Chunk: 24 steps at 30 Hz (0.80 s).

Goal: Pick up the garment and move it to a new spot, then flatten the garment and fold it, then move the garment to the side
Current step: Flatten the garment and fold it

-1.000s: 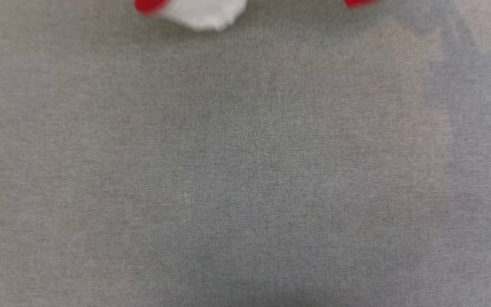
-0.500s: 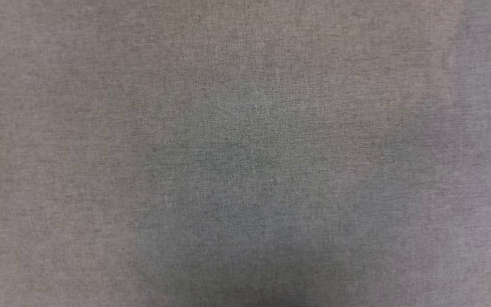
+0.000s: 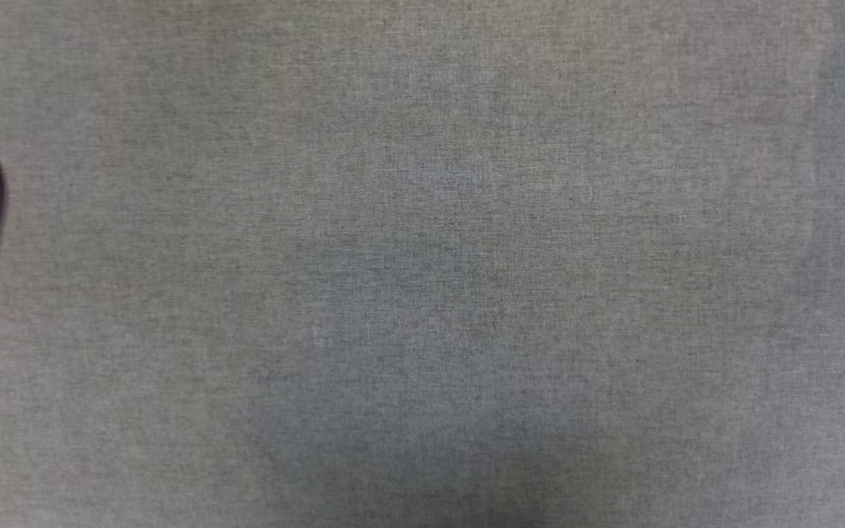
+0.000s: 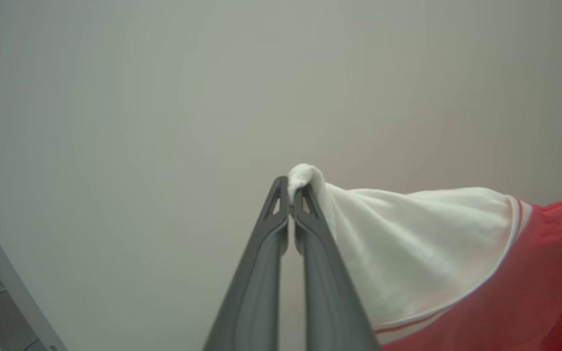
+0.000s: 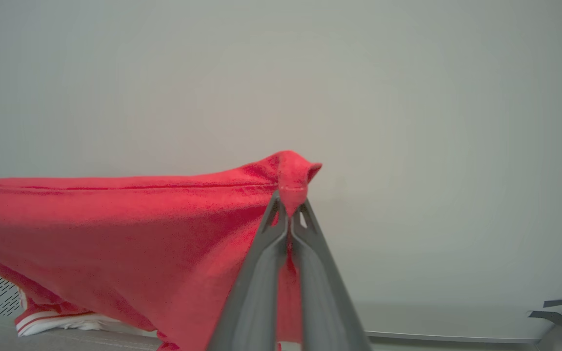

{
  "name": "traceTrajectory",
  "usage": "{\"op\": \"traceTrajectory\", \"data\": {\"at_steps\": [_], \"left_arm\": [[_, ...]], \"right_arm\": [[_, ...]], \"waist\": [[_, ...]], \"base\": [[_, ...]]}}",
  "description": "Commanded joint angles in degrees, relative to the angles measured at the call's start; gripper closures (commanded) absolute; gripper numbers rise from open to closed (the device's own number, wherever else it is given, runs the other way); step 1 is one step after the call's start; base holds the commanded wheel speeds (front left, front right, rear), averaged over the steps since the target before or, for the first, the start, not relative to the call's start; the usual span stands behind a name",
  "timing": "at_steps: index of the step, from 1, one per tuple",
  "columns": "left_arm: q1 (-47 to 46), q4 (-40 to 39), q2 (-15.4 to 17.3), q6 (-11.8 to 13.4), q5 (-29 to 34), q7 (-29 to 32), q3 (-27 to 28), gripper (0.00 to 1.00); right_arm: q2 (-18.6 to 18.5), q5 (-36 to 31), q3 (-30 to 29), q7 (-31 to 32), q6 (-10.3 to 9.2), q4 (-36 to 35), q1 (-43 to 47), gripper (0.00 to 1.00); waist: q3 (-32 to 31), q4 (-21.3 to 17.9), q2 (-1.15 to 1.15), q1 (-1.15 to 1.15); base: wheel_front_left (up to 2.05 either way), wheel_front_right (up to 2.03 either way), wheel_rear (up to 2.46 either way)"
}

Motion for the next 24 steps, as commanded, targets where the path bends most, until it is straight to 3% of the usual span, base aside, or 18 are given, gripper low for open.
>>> {"op": "traceTrajectory", "data": {"at_steps": [1, 11, 24], "left_arm": [[4.02, -1.54, -0.58, -0.17, -0.08, -0.32, 0.4, 1.0], [30.24, -10.07, -2.91, -0.61, 0.52, -0.33, 0.65, 1.0], [56.46, -12.54, -2.34, 1.16, -2.62, -0.33, 1.51, 1.0]], "right_arm": [[-0.25, 0.86, 0.73, -1.09, -0.46, 0.13, 2.13, 1.0], [-1.61, 7.41, 8.98, -4.0, -0.46, -1.92, 18.74, 1.0], [-7.4, 20.44, 20.73, -0.71, -0.46, -4.93, 40.47, 1.0]], "waist": [[-2.1, 0.99, 0.0, -0.01], [-11.83, 2.4, 0.0, -0.01], [-24.1, 4.13, 0.0, -0.01]], "base": [[0.0, 0.0, 0.0], [0.0, 0.0, 0.0], [0.0, 0.0, 0.0]]}}
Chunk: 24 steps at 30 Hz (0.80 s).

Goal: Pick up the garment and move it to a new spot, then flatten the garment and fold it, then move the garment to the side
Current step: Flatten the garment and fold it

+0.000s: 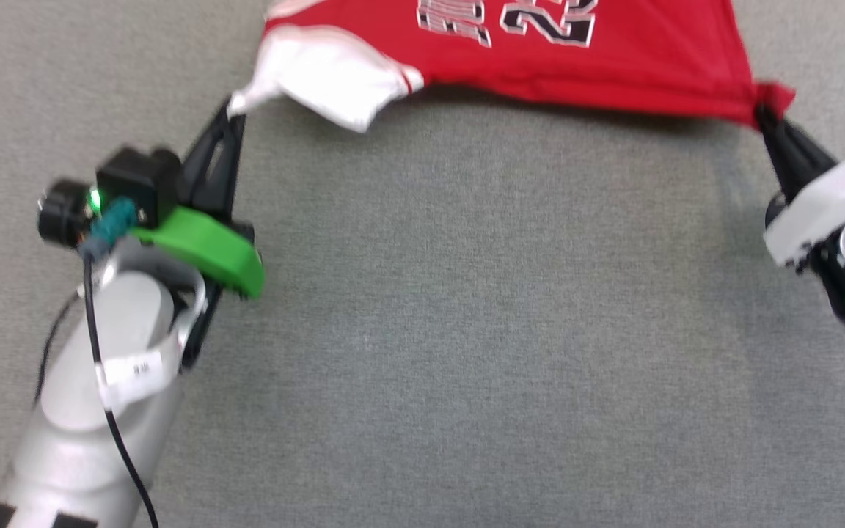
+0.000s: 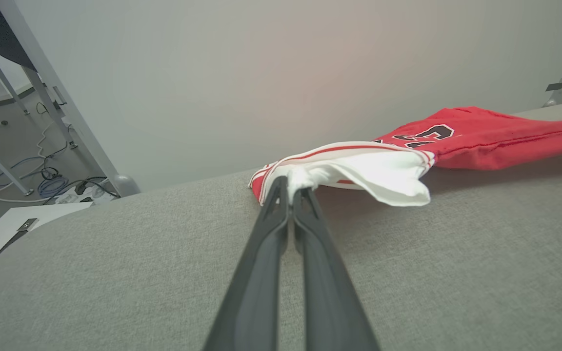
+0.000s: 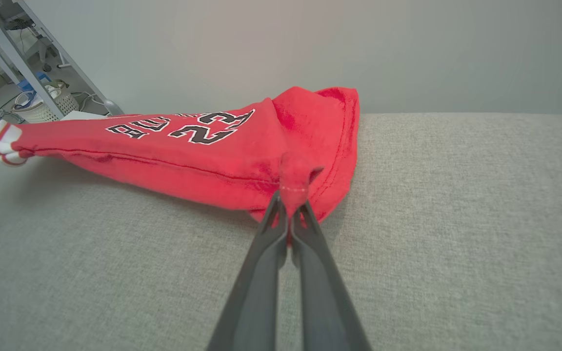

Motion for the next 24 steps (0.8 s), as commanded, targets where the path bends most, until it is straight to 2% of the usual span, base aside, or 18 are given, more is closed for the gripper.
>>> {"op": "traceTrajectory", "data": {"at_steps": [1, 11, 24], "left_arm": [[2.2, -0.51, 0.18, 0.31, -0.58, -0.33, 0.2, 1.0], [17.02, -1.78, 2.92, -0.51, -3.96, 3.93, -1.68, 1.0], [35.37, -14.68, 10.53, -2.35, -11.23, 18.21, -5.55, 1.0]], "right_arm": [[-0.6, 1.16, 0.44, 0.4, -0.45, 0.12, 1.71, 1.0], [-2.72, 8.61, 3.14, 2.79, -0.45, 0.44, 12.22, 1.0], [-7.52, 15.87, 6.38, 7.28, -0.45, -6.62, 24.8, 1.0]], "waist": [[-4.87, 1.47, 0.0, 0.01], [-11.88, 2.42, 0.0, 0.01], [-19.84, 1.94, 0.0, 0.01]], "base": [[0.0, 0.0, 0.0], [0.0, 0.0, 0.0], [0.0, 0.0, 0.0]]}}
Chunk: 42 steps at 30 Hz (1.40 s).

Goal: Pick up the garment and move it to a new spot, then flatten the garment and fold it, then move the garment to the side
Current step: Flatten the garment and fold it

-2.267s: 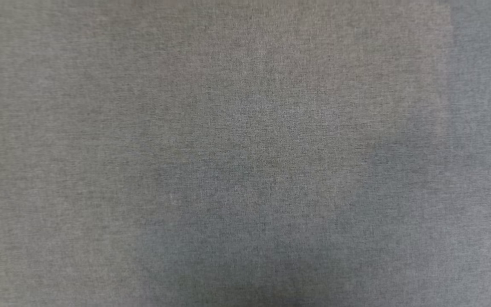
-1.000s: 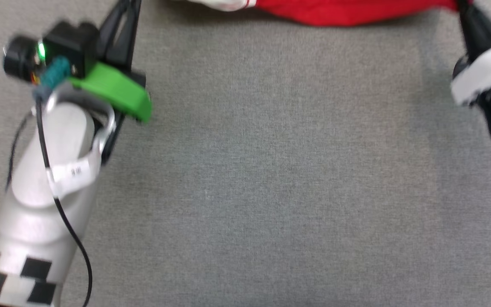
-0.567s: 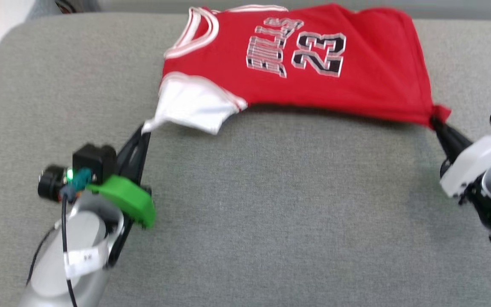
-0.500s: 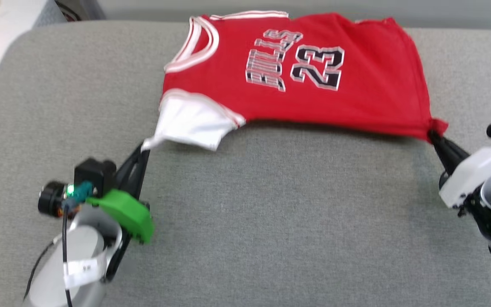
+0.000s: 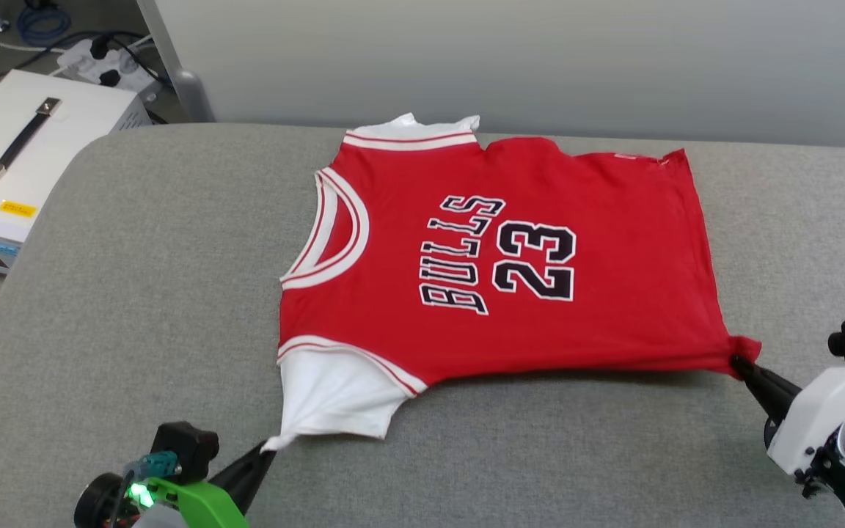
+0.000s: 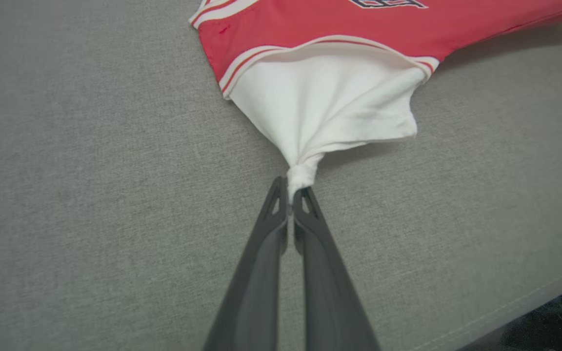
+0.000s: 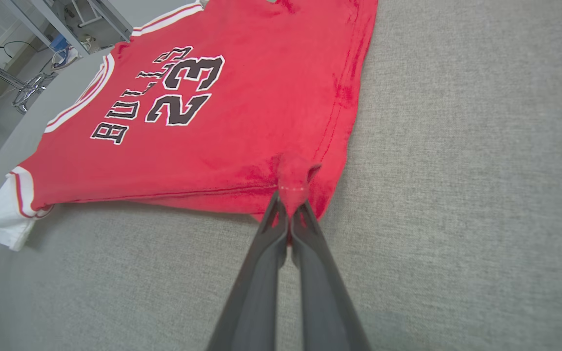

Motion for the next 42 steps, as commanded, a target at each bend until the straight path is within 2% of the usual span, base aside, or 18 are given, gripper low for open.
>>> {"op": "traceTrajectory", "data": {"at_steps": [1, 7, 13, 17, 23, 30, 42], "left_arm": [[2.09, -1.52, 1.15, -0.17, -1.26, 1.28, 0.1, 1.0], [8.51, -8.62, 4.87, 1.85, -4.44, 6.64, 0.9, 1.0], [13.94, -15.94, 8.38, 0.98, -6.84, 11.26, -1.09, 1.0], [14.33, -19.22, 9.18, 1.15, -6.87, 11.07, -0.77, 1.0], [8.45, -20.67, 8.74, 1.19, -5.47, 9.83, 1.05, 1.0], [-3.01, -20.03, 7.55, 0.68, -4.52, 11.34, 2.49, 1.0], [-18.57, -11.1, 6.3, -0.89, -3.77, 14.74, 0.45, 1.0]], "right_arm": [[-1.03, 0.93, 0.13, 0.75, -0.45, -1.05, 1.98, 1.0], [-4.66, 3.33, 0.09, 4.3, -0.45, -6.59, 8.29, 1.0], [-7.94, 4.77, -1.0, 8.94, -0.45, -11.58, 14.39, 1.0], [-9.02, 5.01, -3.44, 11.52, -0.45, -15.62, 17.55, 1.0], [-8.11, 3.98, -8.24, 13.33, -0.45, -18.89, 17.14, 1.0], [-5.92, 1.13, -13.03, 16.9, -0.45, -21.0, 13.81, 1.0], [0.83, -6.97, -16.91, 21.37, -0.45, -19.17, 5.97, 1.0]], "waist": [[-2.62, -0.11, 0.0, 0.01], [-4.83, -0.54, 0.0, 0.01], [-5.44, -0.77, 0.0, 0.01], [-4.95, -1.16, 0.0, 0.01], [-2.98, -1.74, 0.0, 0.01], [1.72, -2.32, 0.0, 0.01], [9.43, -4.48, 0.0, 0.01]], "base": [[0.0, 0.0, 0.0], [0.0, 0.0, 0.0], [0.0, 0.0, 0.0], [0.0, 0.0, 0.0], [0.0, 0.0, 0.0], [0.0, 0.0, 0.0], [0.0, 0.0, 0.0]]}}
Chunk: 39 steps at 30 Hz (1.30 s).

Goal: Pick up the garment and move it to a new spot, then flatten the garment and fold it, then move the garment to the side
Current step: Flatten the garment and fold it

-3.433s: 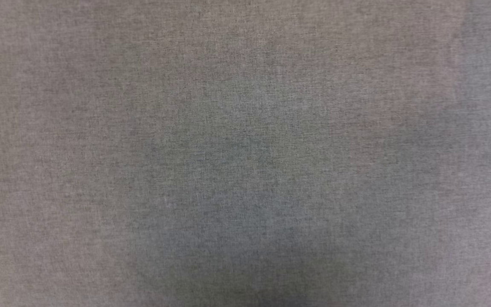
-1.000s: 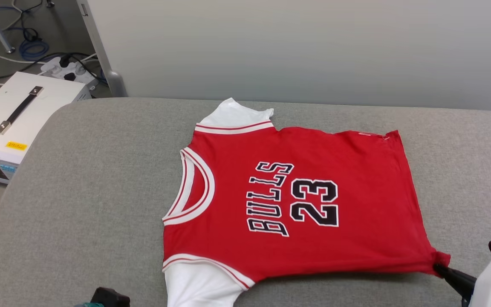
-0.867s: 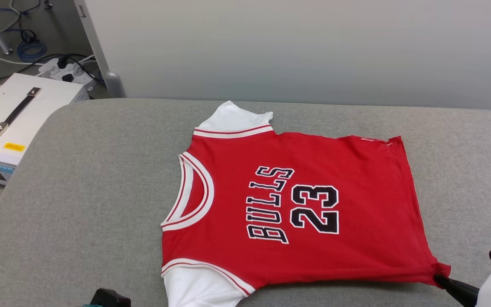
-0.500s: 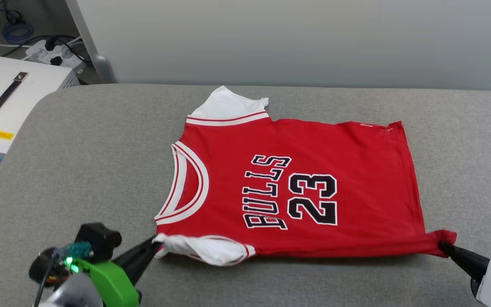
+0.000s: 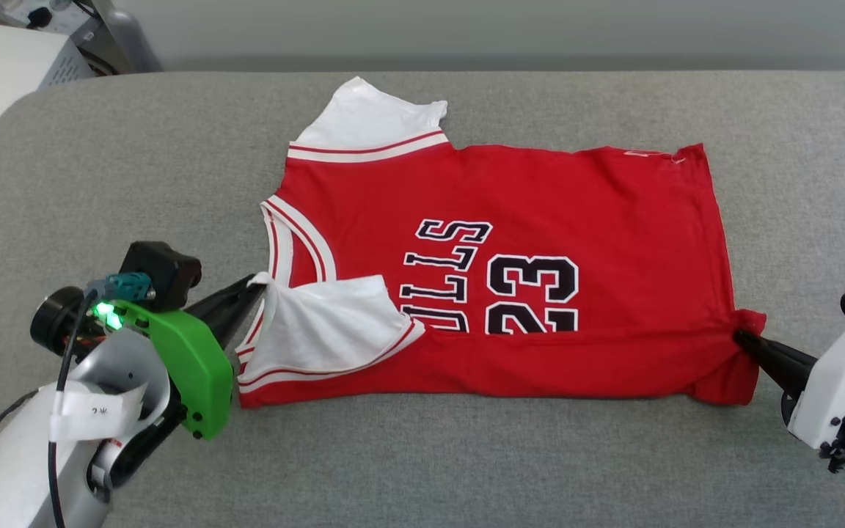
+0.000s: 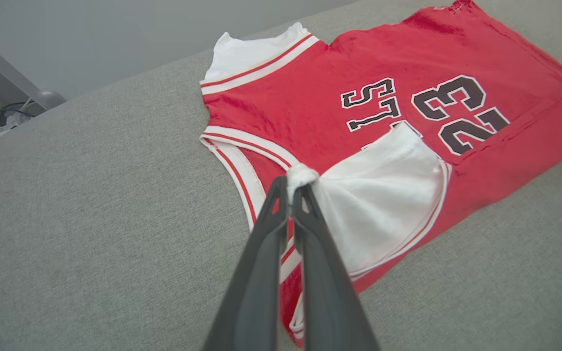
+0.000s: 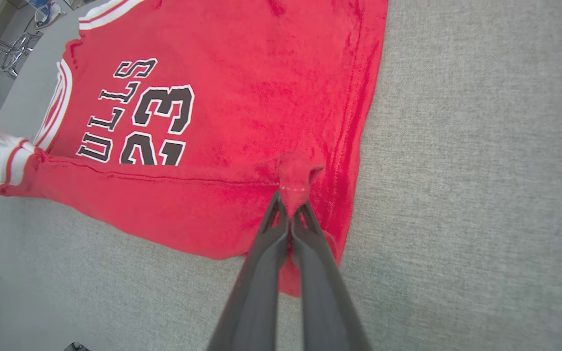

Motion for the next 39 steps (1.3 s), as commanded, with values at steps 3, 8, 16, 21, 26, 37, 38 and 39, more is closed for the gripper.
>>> {"op": "traceTrajectory", "data": {"at_steps": [3, 8, 16, 21, 26, 37, 38, 39], "left_arm": [[-3.86, 3.3, -0.26, -0.54, 0.58, 0.34, -0.79, 1.0], [-7.45, 7.84, -0.57, -0.79, 0.53, 0.35, -2.28, 1.0], [-12.13, 14.89, -2.02, -0.97, 0.79, -1.08, -5.7, 1.0], [-13.48, 19.87, -3.89, -1.0, 0.97, -2.9, -7.63, 0.0], [-13.06, 23.85, -6.0, -0.22, 1.07, -9.81, -6.39, 0.0], [-7.14, 22.59, -8.98, 7.97, -2.29, -13.49, -2.47, 0.0], [-5.7, 21.18, -8.98, 9.05, -3.07, -12.45, -2.21, 0.0], [-4.5, 19.86, -8.84, 9.9, -3.53, -11.56, -2.13, 0.0]], "right_arm": [[1.9, -1.35, -0.59, 0.81, -0.04, 1.13, -2.66, 1.0], [3.74, -3.14, -0.41, 1.34, -0.04, 3.21, -5.44, 1.0], [5.04, -5.38, 0.29, 1.67, -0.04, 7.09, -8.52, 1.0], [5.53, -7.03, 0.89, 0.35, -0.04, 9.15, -9.4, 0.0], [5.07, -8.73, 2.17, -1.44, -0.04, 9.8, -9.36, 0.0], [3.42, -14.24, 1.68, -2.83, -0.04, 4.41, -4.09, 0.0], [3.58, -15.15, 1.03, -2.23, -0.04, 3.55, -3.14, 0.0], [3.8, -15.86, 0.37, -1.63, -0.04, 2.88, -2.35, 0.0]], "waist": [[3.47, -1.74, 0.0, 0.0], [5.39, -2.43, 0.0, 0.0], [6.96, -2.6, 0.0, 0.0], [5.98, -2.34, 0.0, 0.0], [3.25, -1.99, 0.0, 0.0], [-3.19, -0.56, 0.0, 0.0], [-3.5, -0.53, 0.0, 0.0], [-3.67, -0.52, 0.0, 0.0]], "base": [[0.0, 0.0, 0.0], [0.0, 0.0, 0.0], [0.0, 0.0, 0.0], [0.0, 0.0, 0.0], [0.0, 0.0, 0.0], [0.0, 0.0, 0.0], [0.0, 0.0, 0.0], [0.0, 0.0, 0.0]]}}
